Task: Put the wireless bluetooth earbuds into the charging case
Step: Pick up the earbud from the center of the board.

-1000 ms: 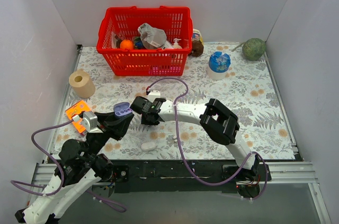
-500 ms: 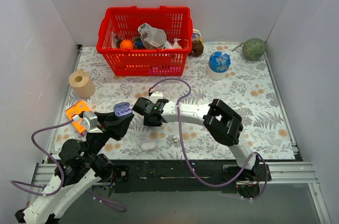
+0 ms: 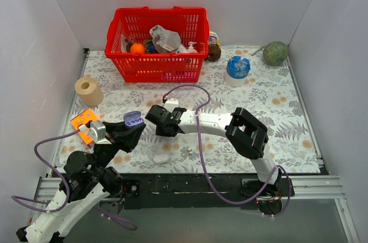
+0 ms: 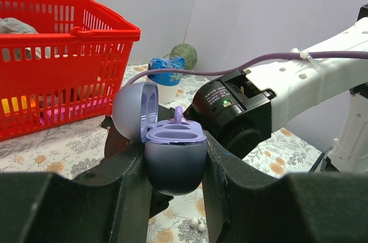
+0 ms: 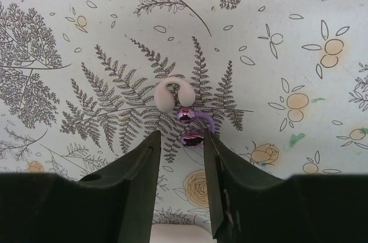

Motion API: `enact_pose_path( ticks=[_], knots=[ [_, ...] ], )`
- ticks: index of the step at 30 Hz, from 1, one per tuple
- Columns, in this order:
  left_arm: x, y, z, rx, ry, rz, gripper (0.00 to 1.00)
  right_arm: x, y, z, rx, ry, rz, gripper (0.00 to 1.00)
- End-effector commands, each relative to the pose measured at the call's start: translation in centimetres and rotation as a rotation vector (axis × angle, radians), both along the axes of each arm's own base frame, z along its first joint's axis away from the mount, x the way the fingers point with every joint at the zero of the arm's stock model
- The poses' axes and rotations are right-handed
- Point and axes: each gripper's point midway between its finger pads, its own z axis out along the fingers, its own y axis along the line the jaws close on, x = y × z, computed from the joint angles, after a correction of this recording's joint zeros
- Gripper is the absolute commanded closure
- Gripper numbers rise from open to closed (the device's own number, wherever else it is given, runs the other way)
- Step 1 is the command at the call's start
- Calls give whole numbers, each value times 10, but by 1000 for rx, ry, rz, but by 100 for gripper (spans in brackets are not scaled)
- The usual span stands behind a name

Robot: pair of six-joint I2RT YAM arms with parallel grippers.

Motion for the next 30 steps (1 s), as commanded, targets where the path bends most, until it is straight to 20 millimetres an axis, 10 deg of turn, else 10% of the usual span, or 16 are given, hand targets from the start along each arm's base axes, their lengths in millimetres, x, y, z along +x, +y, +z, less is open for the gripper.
enact_pose_path(
  ticks=[1, 16, 30],
  knots=[
    [-19, 16, 25, -84, -88, -13, 100, 7, -1, 26, 67, -45, -18, 55],
    [-18, 15, 23, -78, -83, -11, 100, 17, -27, 15, 44, -43, -31, 53],
    [-15, 14, 21, -69, -86, -4, 100, 17, -10, 4, 40, -8, 37, 55]
  ],
)
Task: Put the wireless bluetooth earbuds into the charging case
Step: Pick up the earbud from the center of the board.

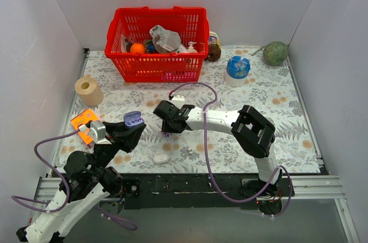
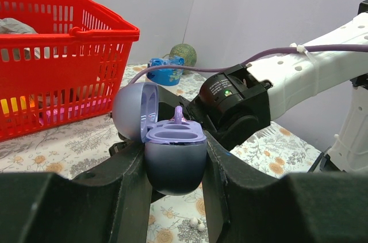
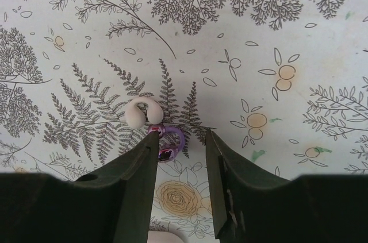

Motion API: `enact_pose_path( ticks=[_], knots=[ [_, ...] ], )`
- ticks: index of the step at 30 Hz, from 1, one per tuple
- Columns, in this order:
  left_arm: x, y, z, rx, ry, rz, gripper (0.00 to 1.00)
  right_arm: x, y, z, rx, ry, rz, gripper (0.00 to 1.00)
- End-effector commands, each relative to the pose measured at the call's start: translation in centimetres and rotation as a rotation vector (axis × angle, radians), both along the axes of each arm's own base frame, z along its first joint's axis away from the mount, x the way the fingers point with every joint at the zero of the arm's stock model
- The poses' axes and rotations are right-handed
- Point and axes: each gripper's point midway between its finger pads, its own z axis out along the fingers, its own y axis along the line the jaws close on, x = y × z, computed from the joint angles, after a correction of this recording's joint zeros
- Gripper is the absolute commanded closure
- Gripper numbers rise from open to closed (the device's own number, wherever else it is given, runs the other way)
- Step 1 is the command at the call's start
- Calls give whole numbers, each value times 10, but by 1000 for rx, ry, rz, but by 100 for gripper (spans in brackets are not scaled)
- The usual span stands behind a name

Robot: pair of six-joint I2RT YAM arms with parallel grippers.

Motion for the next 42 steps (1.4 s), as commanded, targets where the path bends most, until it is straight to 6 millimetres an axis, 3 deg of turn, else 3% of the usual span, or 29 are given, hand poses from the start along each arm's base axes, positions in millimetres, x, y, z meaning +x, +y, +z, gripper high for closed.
enact_pose_path(
  ticks=[1, 21, 42],
  knots=[
    [-14, 14, 20, -67, -83, 1, 100, 0, 15, 2, 21, 2, 32, 55],
    [-16, 14, 18, -74, -75, -7, 100, -19, 19, -16, -11, 42, 77, 57],
    [-17, 14, 17, -75, -64, -11, 100, -15, 10, -12, -41, 7, 78, 76]
  ],
)
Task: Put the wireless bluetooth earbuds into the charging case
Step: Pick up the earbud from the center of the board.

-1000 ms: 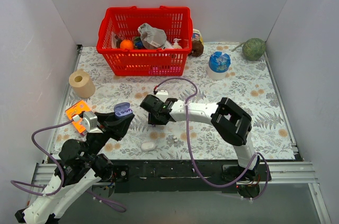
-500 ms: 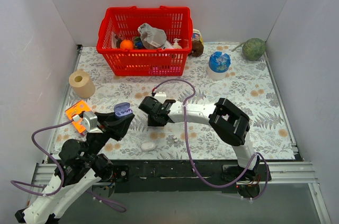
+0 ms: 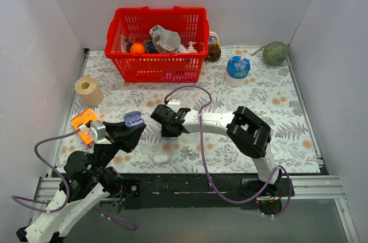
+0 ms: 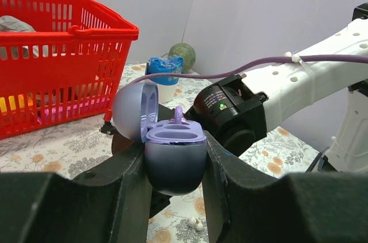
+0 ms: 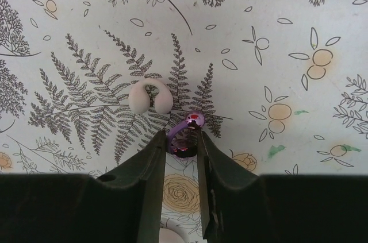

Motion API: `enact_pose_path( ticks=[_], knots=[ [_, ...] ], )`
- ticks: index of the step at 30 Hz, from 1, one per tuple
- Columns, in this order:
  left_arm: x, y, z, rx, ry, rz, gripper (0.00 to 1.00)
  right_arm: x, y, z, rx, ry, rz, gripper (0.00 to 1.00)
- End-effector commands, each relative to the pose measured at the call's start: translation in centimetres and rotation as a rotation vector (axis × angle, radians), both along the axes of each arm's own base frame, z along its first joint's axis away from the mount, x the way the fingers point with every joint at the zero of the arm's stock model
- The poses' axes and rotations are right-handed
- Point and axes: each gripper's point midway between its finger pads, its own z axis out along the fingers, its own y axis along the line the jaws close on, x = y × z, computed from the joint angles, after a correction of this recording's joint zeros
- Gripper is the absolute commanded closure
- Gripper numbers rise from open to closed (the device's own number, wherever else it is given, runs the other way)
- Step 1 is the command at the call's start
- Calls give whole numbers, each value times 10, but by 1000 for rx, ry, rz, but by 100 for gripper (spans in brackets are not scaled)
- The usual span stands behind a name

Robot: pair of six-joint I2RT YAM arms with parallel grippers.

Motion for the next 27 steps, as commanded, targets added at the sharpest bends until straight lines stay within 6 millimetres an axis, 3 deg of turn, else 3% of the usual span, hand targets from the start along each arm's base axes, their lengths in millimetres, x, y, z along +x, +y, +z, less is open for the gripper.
enact_pose_path(
  ticks=[1, 9, 18, 27],
  knots=[
    [-17, 14, 18, -71, -73, -9, 100, 3, -3, 3, -21, -31, -5, 76],
    [-16, 13, 18, -72, -74, -10, 100, 0, -10, 3, -33, -34, 7, 80],
    [-16, 11, 17, -74, -71, -18, 100, 0, -15, 2, -57, -33, 14, 64],
    [-14, 9, 16, -70, -70, -19, 100, 3, -23, 3, -86, -39, 0, 58]
  ],
)
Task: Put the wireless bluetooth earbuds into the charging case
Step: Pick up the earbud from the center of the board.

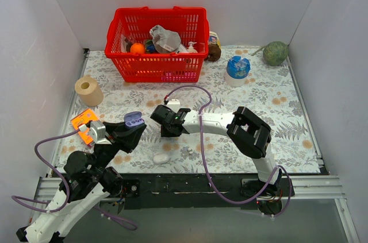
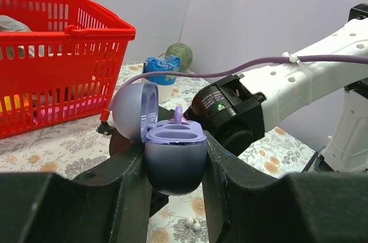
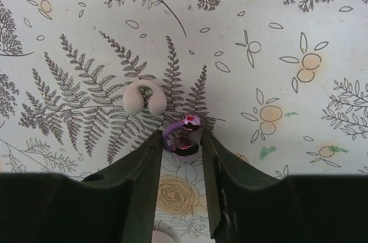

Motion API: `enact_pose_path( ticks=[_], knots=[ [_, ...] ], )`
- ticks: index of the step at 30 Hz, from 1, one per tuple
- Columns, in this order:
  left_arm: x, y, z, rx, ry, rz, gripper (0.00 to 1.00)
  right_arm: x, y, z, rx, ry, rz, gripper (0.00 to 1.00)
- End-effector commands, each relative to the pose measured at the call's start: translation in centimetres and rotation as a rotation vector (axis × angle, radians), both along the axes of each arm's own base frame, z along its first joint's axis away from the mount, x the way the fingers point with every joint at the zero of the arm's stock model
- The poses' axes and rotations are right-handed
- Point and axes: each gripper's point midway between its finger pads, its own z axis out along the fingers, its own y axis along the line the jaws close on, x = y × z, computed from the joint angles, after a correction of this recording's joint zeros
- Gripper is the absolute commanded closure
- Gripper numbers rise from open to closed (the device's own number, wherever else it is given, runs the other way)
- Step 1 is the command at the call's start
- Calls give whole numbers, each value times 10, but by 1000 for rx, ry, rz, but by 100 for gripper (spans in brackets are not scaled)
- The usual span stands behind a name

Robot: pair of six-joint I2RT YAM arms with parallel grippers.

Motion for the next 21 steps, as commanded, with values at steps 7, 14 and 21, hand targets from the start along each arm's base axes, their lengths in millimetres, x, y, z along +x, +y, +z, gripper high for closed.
enact_pose_path(
  ticks=[7, 14, 21],
  knots=[
    [-14, 10, 16, -68, -73, -14, 100, 1, -23, 2, -73, -18, -22, 57],
    [-13, 9, 14, -66, -67, -15, 100, 5, -24, 5, -81, -34, -21, 57],
    [-12, 7, 13, -69, -66, -19, 100, 6, -25, 8, -88, -48, -20, 54]
  ],
)
